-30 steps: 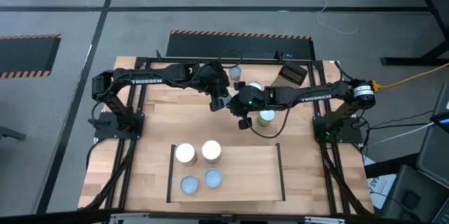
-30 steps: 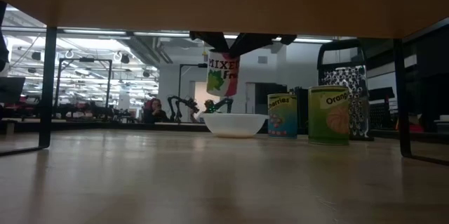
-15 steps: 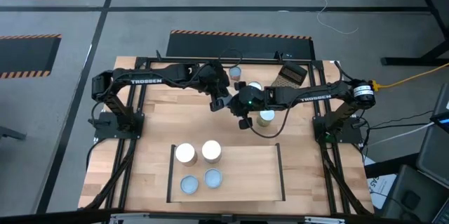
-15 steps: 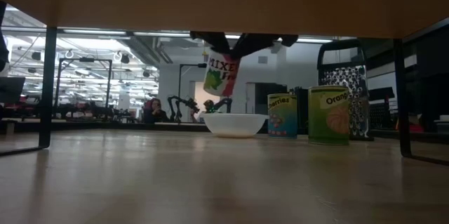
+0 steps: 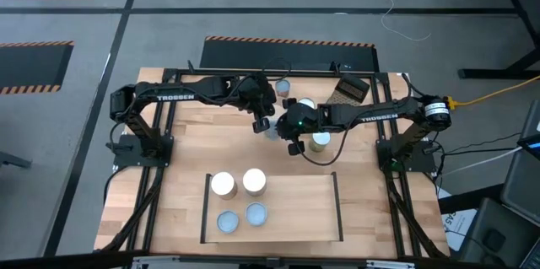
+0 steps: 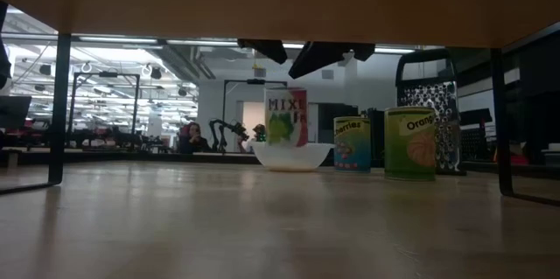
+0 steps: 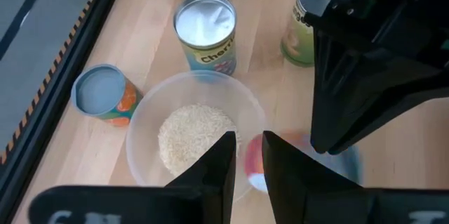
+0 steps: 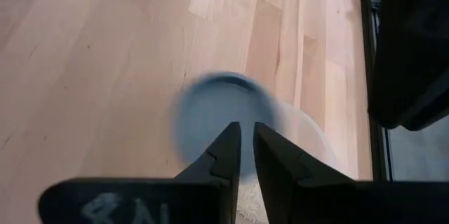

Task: Pick and place cans onto a shelf
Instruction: Put the canned mixed fruit on the shelf

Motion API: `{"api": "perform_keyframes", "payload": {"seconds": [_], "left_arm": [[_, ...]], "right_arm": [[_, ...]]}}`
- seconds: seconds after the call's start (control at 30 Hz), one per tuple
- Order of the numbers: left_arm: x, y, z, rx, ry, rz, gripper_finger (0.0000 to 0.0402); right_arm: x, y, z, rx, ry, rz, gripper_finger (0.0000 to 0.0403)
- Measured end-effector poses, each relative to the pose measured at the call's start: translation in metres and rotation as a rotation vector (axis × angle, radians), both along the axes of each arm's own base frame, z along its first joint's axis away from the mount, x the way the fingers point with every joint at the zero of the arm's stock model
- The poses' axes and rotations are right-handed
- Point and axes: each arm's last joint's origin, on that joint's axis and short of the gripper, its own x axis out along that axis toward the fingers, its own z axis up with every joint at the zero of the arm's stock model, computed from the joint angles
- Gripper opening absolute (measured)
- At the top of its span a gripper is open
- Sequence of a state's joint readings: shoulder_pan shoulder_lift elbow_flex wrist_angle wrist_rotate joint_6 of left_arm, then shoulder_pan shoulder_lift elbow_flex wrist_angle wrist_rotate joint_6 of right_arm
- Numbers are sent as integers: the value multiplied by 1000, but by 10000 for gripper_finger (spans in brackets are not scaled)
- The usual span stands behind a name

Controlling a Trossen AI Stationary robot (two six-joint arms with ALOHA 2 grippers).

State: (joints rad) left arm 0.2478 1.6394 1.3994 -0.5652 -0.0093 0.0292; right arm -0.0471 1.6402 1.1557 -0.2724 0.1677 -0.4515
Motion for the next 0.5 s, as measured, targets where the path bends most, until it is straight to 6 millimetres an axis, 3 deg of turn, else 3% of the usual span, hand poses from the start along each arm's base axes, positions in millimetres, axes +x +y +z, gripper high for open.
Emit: {"api": "perform_keyframes", "payload": {"seconds": [0.5], "left_arm": [[0, 0, 0, 19, 5, -20, 70]], "right_arm": [[0, 0, 0, 5, 7, 2, 46]]}}
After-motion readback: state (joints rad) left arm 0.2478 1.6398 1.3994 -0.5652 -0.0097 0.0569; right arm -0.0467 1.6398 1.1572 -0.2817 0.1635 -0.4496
